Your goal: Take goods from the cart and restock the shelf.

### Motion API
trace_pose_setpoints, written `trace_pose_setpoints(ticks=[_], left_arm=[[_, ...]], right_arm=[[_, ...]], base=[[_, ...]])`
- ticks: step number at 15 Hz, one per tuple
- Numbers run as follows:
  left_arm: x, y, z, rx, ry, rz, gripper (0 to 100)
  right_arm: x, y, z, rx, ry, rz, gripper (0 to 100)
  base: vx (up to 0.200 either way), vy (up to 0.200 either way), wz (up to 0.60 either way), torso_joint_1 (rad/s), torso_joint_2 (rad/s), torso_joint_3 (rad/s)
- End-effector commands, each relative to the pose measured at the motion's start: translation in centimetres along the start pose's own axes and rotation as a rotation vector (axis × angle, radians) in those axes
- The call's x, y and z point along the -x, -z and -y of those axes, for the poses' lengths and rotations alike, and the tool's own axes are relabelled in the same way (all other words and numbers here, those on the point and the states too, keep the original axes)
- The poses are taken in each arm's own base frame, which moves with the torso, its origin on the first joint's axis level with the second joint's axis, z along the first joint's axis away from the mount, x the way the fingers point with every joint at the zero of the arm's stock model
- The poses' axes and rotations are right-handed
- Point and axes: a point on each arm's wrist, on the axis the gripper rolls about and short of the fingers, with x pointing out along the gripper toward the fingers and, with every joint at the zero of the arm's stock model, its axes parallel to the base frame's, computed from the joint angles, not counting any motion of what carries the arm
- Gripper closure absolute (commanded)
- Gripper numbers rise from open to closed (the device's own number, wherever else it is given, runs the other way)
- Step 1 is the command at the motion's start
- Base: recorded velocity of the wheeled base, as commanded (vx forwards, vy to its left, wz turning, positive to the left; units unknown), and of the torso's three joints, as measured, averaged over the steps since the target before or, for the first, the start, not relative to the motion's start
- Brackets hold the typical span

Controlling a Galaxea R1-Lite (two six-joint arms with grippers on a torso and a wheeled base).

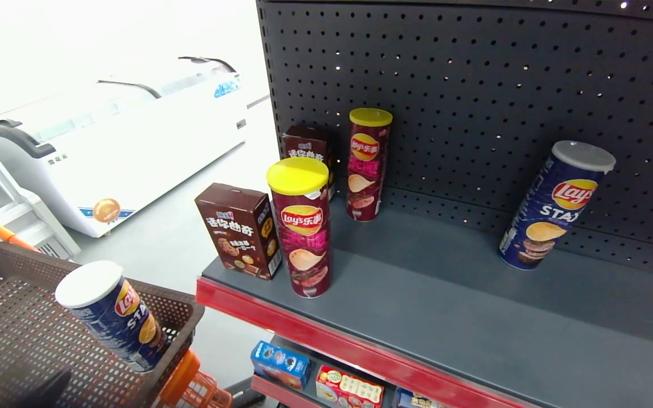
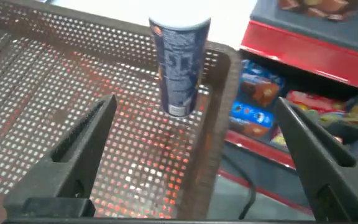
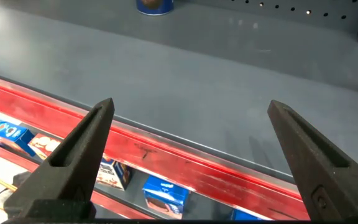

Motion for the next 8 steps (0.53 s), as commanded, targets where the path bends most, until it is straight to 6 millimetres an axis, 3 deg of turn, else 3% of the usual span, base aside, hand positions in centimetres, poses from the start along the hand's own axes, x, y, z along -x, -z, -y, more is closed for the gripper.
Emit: trace_pose_setpoints(ticks=[1,8], left_arm=[[-3.9,0.2,0.0,-0.045,-0.058,-0.177,0],[-10.3,0.5,0.4,-0.05,-0.061,-0.214,0]], right_arm=[[0.0,0.0,0.0,0.0,0.0,0.0,0],[0.0,0.0,0.0,0.0,0.0,0.0,0]], base=[[0.0,0.0,0.0,0.0,0.0,0.0],[0.0,0.0,0.0,0.0,0.0,0.0]])
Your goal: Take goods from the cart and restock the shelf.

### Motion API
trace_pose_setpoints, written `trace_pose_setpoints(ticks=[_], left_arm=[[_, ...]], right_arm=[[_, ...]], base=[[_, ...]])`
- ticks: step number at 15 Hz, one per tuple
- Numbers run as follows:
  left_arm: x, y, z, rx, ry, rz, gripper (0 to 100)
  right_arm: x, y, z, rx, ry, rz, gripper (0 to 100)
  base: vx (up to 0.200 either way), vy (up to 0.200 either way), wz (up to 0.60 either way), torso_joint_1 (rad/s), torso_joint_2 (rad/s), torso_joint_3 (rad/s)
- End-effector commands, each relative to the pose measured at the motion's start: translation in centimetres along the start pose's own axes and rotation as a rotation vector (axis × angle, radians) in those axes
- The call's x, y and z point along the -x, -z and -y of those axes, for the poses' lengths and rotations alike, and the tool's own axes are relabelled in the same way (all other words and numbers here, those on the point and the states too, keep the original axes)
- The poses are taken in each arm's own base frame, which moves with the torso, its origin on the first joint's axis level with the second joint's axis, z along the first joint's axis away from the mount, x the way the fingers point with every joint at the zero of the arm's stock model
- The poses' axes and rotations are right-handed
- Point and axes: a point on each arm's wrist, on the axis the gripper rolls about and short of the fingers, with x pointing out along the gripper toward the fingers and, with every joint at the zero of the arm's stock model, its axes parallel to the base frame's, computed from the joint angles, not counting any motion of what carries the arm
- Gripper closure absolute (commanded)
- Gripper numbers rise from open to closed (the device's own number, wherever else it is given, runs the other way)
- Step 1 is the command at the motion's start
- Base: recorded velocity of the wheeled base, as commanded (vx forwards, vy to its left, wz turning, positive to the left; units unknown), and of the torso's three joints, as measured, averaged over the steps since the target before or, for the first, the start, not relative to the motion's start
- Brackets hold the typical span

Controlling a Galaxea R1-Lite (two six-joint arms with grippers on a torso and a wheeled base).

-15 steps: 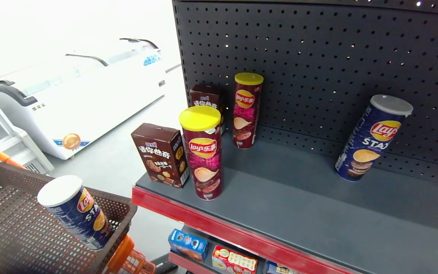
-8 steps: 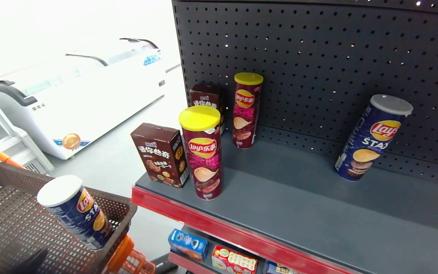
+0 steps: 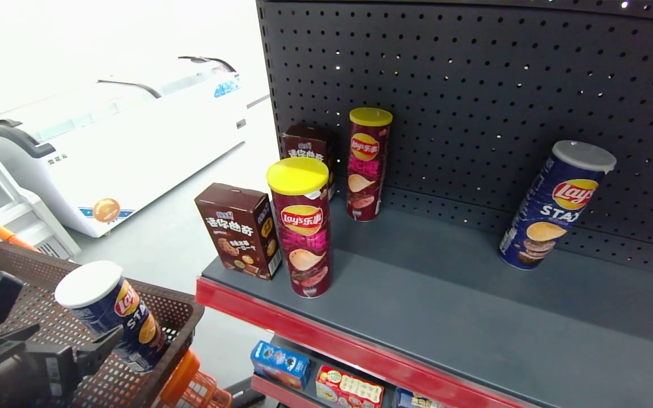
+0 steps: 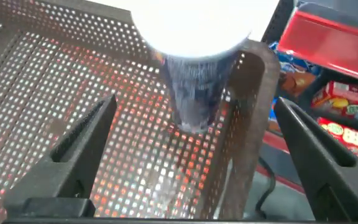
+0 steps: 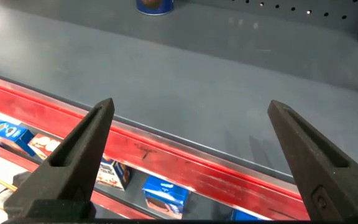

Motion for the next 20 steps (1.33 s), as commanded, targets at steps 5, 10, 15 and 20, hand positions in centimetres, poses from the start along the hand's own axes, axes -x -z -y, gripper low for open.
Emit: trace_pose_setpoints(ticks=[5,10,15,20], left_arm=[[-5.7,2.3,0.0,0.002,-0.094,-0.041,0],[-7.1,3.0,0.1,0.007,-0.1,-0.035,0],[-8.1,3.2,0.2,0.016,-0.103,-0.048,0],[-10.1,1.8,0.4,0.061,-0.1,0.031,100]], right_arm=[[0.0,0.0,0.0,0.0,-0.001,0.0,0],[0.0,0.0,0.0,0.0,-0.001,0.0,0],[0.0,0.0,0.0,0.0,-0.001,0.0,0],[0.0,0.0,0.0,0.0,-0.001,0.0,0]], base=[[0.0,0.0,0.0,0.0,0.0,0.0],[0.0,0.0,0.0,0.0,0.0,0.0],[0.0,0.0,0.0,0.0,0.0,0.0],[0.0,0.0,0.0,0.0,0.0,0.0]])
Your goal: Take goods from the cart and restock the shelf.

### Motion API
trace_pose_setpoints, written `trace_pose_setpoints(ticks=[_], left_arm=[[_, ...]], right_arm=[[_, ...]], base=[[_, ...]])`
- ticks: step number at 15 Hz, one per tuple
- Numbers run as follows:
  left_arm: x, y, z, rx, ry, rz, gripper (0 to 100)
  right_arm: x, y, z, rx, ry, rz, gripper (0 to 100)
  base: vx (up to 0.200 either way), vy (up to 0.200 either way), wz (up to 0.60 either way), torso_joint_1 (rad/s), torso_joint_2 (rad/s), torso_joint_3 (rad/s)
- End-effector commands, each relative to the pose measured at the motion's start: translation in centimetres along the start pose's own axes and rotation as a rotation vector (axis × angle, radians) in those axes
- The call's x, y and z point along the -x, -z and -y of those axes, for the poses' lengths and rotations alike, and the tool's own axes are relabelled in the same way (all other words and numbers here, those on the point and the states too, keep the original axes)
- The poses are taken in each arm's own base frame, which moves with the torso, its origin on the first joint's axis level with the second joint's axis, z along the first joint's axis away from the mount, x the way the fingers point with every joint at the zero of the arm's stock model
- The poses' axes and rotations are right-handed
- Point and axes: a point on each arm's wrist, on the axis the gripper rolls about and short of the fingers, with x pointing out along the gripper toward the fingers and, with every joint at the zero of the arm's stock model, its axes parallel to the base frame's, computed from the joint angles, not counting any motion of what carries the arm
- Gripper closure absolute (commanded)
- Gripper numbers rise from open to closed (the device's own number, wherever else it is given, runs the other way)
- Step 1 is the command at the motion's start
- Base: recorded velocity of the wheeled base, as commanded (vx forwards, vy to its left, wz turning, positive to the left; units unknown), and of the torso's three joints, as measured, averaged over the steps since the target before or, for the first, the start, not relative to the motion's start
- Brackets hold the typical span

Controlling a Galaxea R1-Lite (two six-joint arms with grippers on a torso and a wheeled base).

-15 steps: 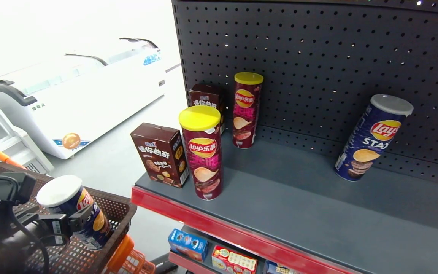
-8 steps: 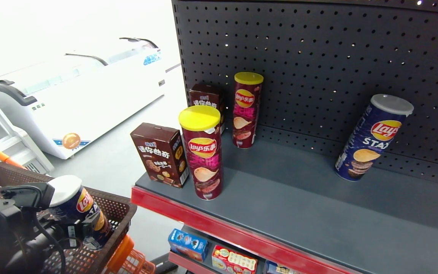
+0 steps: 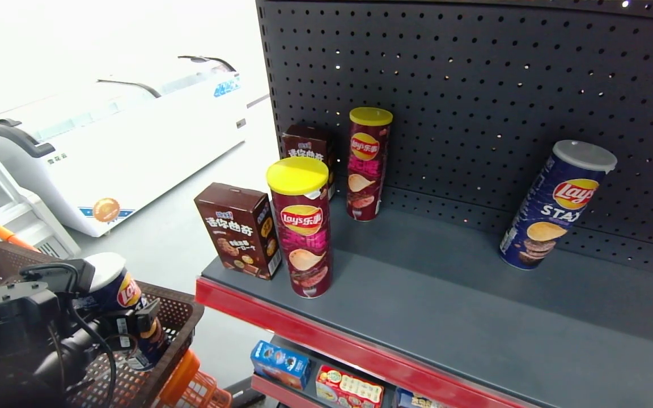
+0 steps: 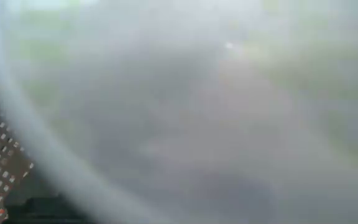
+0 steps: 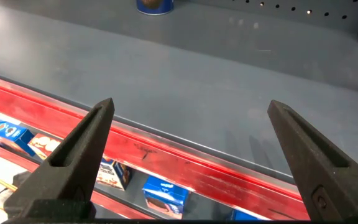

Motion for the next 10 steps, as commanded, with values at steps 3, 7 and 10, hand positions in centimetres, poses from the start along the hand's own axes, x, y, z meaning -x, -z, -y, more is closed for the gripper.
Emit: trace_pose_setpoints(ticks=[3,7,10], left_arm=[[-1.9,-0.5,0.4,0.004,0.0,0.008,100],[-2.3,-1.0,0.7,0.002,0.013,0.034,100],[0.1,-3.0,1.8,-0.006,0.081,0.13,100]], right_arm=[[0.0,0.0,0.0,0.0,0.001,0.002,0],[0.0,0.0,0.0,0.0,0.001,0.0,0],[0.0,0.0,0.0,0.0,0.001,0.0,0]], base=[[0.0,0.0,0.0,0.0,0.0,0.0],[0.0,0.0,0.0,0.0,0.0,0.0],[0.0,0.0,0.0,0.0,0.0,0.0]])
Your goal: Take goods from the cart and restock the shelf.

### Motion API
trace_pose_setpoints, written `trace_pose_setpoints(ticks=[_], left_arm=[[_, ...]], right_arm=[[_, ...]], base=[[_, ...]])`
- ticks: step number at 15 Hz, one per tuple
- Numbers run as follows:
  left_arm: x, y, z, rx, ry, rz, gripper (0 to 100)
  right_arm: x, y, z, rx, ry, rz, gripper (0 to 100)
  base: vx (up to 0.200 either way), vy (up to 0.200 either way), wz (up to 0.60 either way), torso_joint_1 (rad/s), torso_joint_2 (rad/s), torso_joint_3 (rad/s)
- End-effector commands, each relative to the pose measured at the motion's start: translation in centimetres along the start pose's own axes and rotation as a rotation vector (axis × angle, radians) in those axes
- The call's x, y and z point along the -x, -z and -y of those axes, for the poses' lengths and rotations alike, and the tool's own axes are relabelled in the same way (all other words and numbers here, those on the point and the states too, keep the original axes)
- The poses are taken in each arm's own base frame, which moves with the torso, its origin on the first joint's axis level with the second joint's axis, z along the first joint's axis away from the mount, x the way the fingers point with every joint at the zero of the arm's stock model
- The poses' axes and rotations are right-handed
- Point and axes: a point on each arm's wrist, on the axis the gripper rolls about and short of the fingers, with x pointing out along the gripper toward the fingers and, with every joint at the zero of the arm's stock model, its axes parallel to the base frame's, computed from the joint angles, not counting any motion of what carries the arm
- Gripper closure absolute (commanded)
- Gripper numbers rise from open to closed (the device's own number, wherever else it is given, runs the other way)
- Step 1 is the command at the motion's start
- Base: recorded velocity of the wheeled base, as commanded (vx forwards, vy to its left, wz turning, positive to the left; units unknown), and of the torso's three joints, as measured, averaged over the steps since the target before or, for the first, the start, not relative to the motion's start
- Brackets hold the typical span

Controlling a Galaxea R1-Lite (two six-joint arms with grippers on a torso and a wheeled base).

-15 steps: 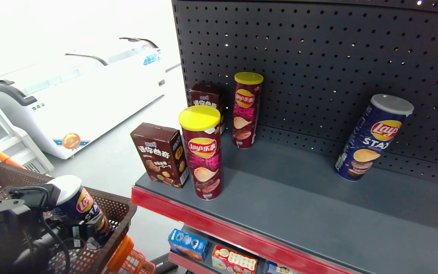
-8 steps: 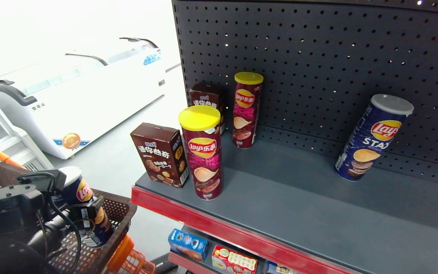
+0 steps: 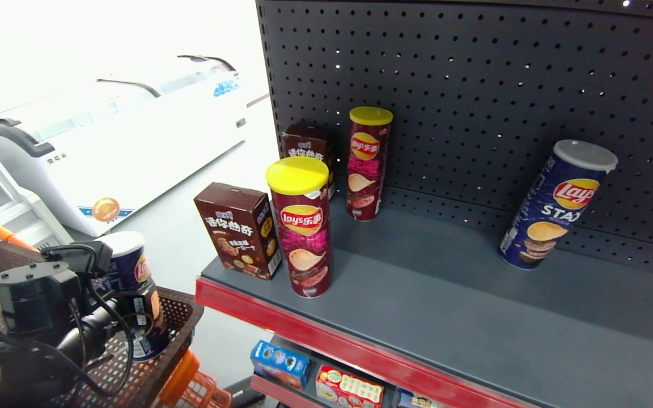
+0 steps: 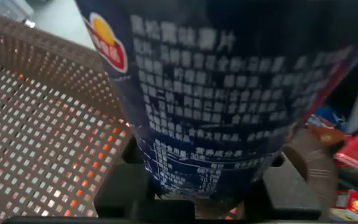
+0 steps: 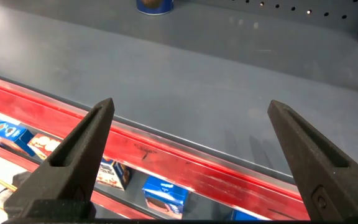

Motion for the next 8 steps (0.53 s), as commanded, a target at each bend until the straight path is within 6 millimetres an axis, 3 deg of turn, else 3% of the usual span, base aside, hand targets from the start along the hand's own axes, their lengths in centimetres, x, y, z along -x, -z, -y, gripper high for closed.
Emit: trace_pose_setpoints(ticks=[1,2,3,8], left_arm=[[2.7,-2.1,0.9,-0.004,0.06,0.086,100],[2.8,-2.1,0.9,-0.004,0.06,0.085,100],[4.9,-3.1,1.4,-0.01,0.107,0.105,100],[10.5,-4.6,2.5,-0.027,0.31,0.185,100]], right_arm=[[0.0,-0.1,0.0,0.001,0.0,0.002,0],[0.0,0.0,0.0,0.001,0.0,0.0,0],[0.0,-0.1,0.0,0.001,0.0,0.002,0],[0.0,0.0,0.0,0.001,0.0,0.0,0]], base=[[0.0,0.0,0.0,0.0,0.0,0.0],[0.0,0.0,0.0,0.0,0.0,0.0],[0.0,0.0,0.0,0.0,0.0,0.0],[0.0,0.0,0.0,0.0,0.0,0.0]])
